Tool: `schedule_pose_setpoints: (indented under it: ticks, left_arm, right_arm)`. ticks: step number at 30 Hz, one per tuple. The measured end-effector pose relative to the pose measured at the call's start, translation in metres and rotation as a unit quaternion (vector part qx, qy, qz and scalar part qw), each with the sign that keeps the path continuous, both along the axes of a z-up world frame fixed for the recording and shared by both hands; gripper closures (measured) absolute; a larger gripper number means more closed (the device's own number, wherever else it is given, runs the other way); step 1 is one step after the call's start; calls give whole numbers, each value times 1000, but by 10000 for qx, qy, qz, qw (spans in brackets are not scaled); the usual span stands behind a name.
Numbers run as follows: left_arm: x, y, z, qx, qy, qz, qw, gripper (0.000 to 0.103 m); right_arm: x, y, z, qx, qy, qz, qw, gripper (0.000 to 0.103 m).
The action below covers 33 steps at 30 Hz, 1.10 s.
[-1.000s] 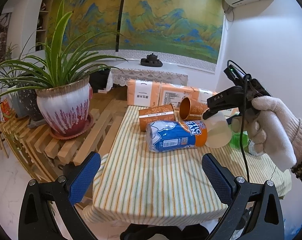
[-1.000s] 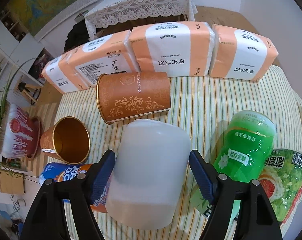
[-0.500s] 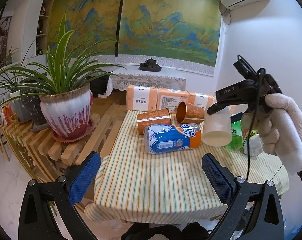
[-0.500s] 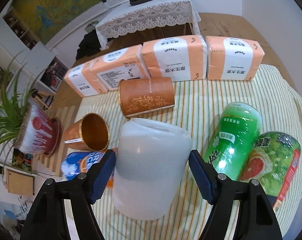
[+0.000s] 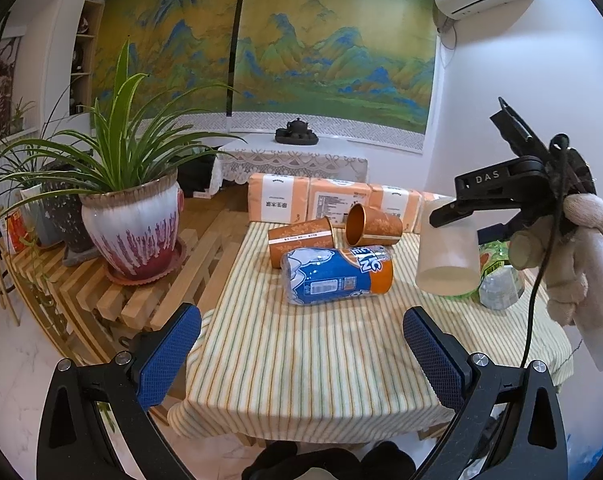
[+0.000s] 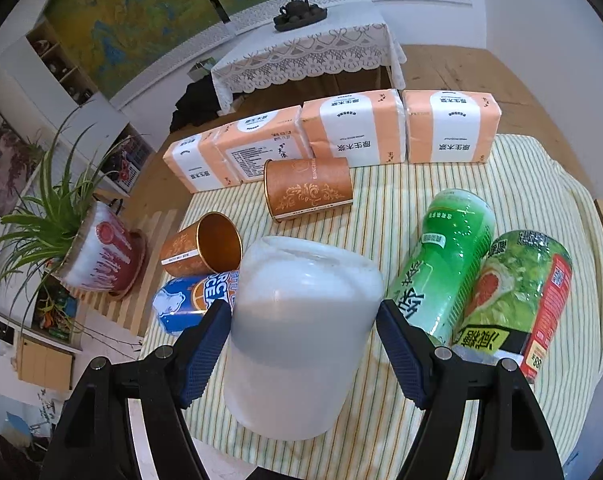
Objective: Flip cup upside down
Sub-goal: 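Lift the white cup off the table with the right tool, then grasp the white cup with the left tool while the right tool releases it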
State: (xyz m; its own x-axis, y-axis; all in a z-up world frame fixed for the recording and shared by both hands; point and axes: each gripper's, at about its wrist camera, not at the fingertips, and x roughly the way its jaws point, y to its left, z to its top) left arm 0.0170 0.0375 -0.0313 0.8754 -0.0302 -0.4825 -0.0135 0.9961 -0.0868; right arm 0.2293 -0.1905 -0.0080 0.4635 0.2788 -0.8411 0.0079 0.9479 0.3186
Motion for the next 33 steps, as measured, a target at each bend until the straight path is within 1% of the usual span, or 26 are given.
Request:
schedule_pose_setpoints:
  ticks: [4, 7, 11, 17, 22, 25, 29, 31, 33]
  left_arm:
    - [1, 0, -1, 12, 12, 20, 10000, 1]
    - [2, 1, -1, 9, 14, 48, 10000, 1]
    - [3, 3, -2, 9, 35, 75, 10000, 1]
    - [9, 5, -6, -74, 157, 49, 9998, 1]
    - [20, 9, -11, -276, 434, -138, 9986, 1]
    - [30, 9, -12, -354, 582, -235, 9974, 1]
    - [43, 3, -9, -315, 740, -485, 9956, 1]
    - [52, 0, -9, -344, 871, -634, 9936, 1]
    - [61, -3, -9, -332, 999, -712, 9919, 1]
  right_arm:
    - [-10, -2, -4, 9, -36, 6, 10000, 32]
    - [-17, -3, -8, 115, 24, 44, 9999, 32]
    - [-27, -3, -16, 392, 262, 221, 9986, 32]
    - [-37, 9, -31, 497, 603, 579, 9953, 32]
    - [-36, 18, -46, 368, 822, 695, 9935, 32]
    - [-33, 23, -52, 270, 757, 764, 9938, 32]
    - [-29, 25, -53, 170, 608, 777, 9950, 31]
    - [-28, 24, -53, 223, 549, 763, 9953, 31]
    - [-28, 19, -49, 386, 478, 706, 9956, 31]
